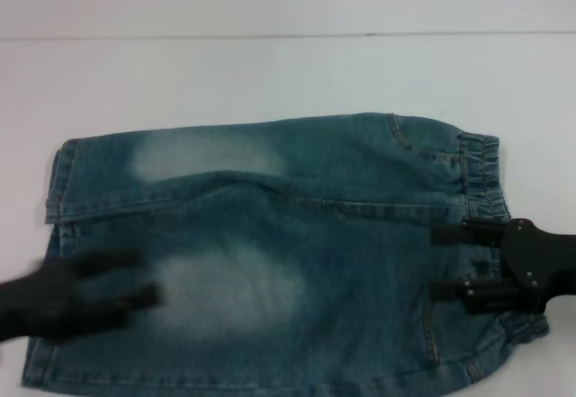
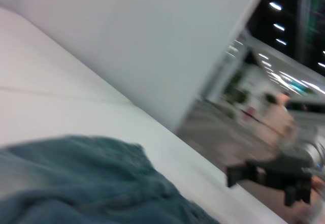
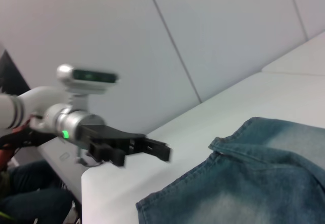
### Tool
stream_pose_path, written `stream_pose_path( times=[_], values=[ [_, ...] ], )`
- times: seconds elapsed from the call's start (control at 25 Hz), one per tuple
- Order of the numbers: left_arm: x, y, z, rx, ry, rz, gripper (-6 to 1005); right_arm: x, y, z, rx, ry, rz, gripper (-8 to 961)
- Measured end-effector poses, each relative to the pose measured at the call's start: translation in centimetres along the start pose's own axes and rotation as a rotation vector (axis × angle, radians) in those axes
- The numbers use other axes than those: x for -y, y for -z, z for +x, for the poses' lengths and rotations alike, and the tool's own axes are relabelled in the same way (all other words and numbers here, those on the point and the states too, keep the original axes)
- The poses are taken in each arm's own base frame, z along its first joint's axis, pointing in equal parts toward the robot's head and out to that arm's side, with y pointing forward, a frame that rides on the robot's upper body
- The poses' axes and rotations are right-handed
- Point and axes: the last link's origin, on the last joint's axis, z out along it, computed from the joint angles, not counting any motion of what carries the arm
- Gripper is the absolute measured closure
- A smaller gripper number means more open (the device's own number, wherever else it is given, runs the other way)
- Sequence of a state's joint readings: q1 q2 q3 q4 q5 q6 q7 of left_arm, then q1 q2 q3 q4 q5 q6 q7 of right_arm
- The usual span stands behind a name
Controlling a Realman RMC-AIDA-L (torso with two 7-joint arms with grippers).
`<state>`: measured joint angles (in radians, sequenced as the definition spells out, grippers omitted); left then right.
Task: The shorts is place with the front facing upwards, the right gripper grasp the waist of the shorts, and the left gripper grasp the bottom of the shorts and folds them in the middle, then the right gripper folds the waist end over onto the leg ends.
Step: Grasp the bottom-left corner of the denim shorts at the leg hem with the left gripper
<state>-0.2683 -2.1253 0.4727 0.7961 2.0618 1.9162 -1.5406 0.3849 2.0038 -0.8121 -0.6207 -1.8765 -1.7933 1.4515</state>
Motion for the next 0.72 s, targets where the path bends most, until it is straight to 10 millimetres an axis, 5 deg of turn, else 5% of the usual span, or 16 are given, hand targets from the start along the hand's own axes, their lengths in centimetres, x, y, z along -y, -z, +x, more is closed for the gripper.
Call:
stream_pose_path(
  times=[0.24,0.72],
  values=[
    [-0.6,6.4,-0.6,-0.025,0.071,0.171,114,-0.3,0.8,0.2,0.027,-0.011,0.008,20],
    [0.4,9.0,-2.8,0.157,0.157,0.352,115,0.5,0.7,-0.3,0.038,0.003,0.046,26]
  ],
)
